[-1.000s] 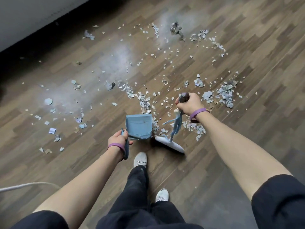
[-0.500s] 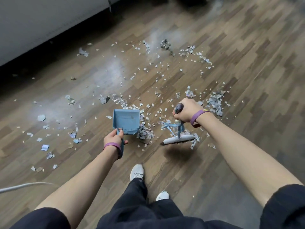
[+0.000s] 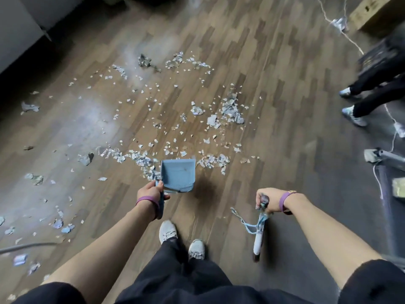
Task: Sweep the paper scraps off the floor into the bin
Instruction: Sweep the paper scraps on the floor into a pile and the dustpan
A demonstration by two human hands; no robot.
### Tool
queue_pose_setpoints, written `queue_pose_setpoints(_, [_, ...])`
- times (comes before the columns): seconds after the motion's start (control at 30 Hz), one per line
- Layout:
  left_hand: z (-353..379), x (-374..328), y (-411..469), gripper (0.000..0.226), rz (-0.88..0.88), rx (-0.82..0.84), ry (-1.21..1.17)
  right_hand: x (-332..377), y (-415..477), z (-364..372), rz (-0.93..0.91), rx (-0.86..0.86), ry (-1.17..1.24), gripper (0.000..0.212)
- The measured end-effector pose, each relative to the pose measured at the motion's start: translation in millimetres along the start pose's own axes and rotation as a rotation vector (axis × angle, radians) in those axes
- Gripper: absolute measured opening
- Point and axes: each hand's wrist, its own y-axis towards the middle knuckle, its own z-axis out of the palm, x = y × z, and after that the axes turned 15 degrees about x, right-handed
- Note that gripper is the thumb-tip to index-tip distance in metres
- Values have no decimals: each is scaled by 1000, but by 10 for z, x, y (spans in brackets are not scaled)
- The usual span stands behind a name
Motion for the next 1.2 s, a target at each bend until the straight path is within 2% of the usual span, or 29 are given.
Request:
queue_pose_setpoints(0.1, [266,238,-140,35,-1,45,99,-404,-58,503,-16,-46,193,22])
queue_pose_setpoints(0.17, [412,390,-241,34,-4,64,137,-477,13,737,-60,-169,335,10])
queue_pose_setpoints(0.27, [517,602,-388,25,-4,70,129,-290,153,958,-63,-325,414,23])
queue_pose_setpoints(0.37, [434,711,-512,13,-9,64,107,33,264,1168,45,-461,569,18])
queue_pose_setpoints(0.43, [292,679,-562,13,-11,51,71,225,319,1208,47,-448,545,9])
queue_pose_setpoints(0.53, [-23,593,-626,24,1,6,17,550,340,1145,-45,-413,522,18])
queue_pose_setpoints(0.67, [-587,501,-684,12,22,-34,-51,1198,386,933,-146,-454,562,24])
queue_pose_setpoints(0.77, [-1061,425,-674,24,36,-50,-80,1776,384,740,-230,-496,603,30])
queue_pose_setpoints(0.93, [-1624,244,-627,32,117,-118,-124,2508,273,416,-278,-674,665,11])
queue_pose_setpoints(1.0, [-1782,168,-625,32,137,-163,-146,2751,210,314,-308,-697,614,17])
queue_pose_setpoints(1.2, [-2310,-11,-695,33,169,-290,-281,3610,-83,250,-502,-586,284,18])
